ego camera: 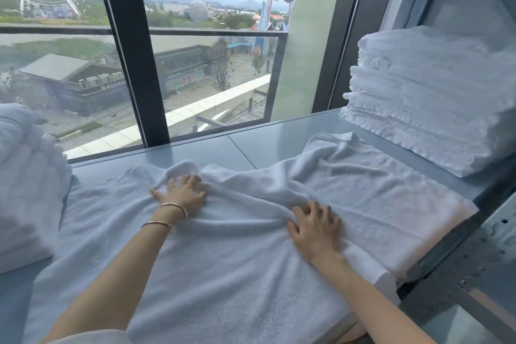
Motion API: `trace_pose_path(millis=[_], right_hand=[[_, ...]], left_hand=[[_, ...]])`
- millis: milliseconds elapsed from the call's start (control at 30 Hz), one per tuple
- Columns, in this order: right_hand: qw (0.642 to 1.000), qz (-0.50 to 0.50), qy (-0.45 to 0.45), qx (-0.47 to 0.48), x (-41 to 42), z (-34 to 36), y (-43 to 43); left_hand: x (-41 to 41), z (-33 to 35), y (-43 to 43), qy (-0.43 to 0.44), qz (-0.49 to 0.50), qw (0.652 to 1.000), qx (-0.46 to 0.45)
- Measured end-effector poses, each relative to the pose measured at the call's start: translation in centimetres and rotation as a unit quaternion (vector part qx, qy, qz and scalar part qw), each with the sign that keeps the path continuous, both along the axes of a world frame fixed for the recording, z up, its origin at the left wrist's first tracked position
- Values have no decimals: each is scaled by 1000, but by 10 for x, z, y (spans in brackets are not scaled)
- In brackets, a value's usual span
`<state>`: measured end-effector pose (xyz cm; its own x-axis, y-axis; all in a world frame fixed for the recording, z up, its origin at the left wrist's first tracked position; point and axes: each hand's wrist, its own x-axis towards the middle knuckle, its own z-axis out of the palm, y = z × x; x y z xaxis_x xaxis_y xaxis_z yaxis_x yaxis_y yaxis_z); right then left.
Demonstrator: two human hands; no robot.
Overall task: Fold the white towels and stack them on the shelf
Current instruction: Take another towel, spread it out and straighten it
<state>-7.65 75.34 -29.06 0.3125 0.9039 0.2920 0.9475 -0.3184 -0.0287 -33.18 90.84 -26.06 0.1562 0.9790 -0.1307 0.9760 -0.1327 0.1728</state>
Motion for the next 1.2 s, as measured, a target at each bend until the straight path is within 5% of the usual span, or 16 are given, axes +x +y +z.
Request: trace_pose_path(millis=[233,367,533,667,800,967,1067,1200], right_hand=[[997,40,28,58,-5,7,13],[997,23,-7,79,-4,7,6],[995,21,-18,97,2,3,-2],[991,44,-10,126,13,0,-6],[991,36,12,128,16,-3,-7],[996,5,20,90,13,-7,-9],[996,-9,3,84,12,-4,-16],[994,-24,-24,100,12,-4,-17]], left_hand=[[13,15,-48,91,-29,984,154],[32,20,-34,-106,-140,938,297],[76,12,-24,-172,-253,947,100],[94,4,-23,-223,-206,952,-25],[95,3,-8,-182,-190,964,-26],[89,-9,14,17,-99,995,11],[101,0,25,8,-45,996,-74],[111,-1,34,-49,-18,996,-68]])
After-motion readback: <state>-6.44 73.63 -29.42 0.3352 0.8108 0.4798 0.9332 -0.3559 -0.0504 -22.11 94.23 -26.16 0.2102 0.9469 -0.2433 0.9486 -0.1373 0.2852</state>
